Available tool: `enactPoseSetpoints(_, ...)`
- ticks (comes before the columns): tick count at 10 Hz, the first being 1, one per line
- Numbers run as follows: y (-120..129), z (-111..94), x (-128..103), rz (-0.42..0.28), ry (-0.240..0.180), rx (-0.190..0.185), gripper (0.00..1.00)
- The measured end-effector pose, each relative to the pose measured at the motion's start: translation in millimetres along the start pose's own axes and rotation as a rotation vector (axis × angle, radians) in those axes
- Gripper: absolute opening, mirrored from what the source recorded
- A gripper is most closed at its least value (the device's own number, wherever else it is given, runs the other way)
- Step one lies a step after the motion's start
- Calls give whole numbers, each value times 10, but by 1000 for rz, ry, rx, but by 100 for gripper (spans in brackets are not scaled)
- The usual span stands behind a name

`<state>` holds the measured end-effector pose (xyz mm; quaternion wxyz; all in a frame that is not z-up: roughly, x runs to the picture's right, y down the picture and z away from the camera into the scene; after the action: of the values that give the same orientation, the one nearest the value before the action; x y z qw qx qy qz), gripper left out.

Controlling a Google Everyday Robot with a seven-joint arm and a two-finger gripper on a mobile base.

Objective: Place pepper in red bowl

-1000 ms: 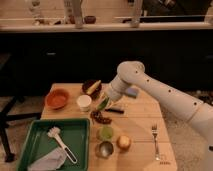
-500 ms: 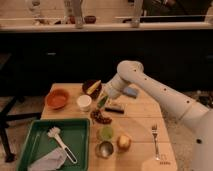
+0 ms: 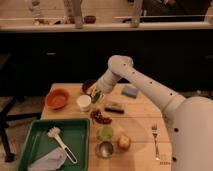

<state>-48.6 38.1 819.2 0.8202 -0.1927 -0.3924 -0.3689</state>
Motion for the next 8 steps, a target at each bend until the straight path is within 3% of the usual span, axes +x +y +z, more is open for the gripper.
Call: enactPoseSetpoints(8,-631,381,-42,-131,-29,-89,0)
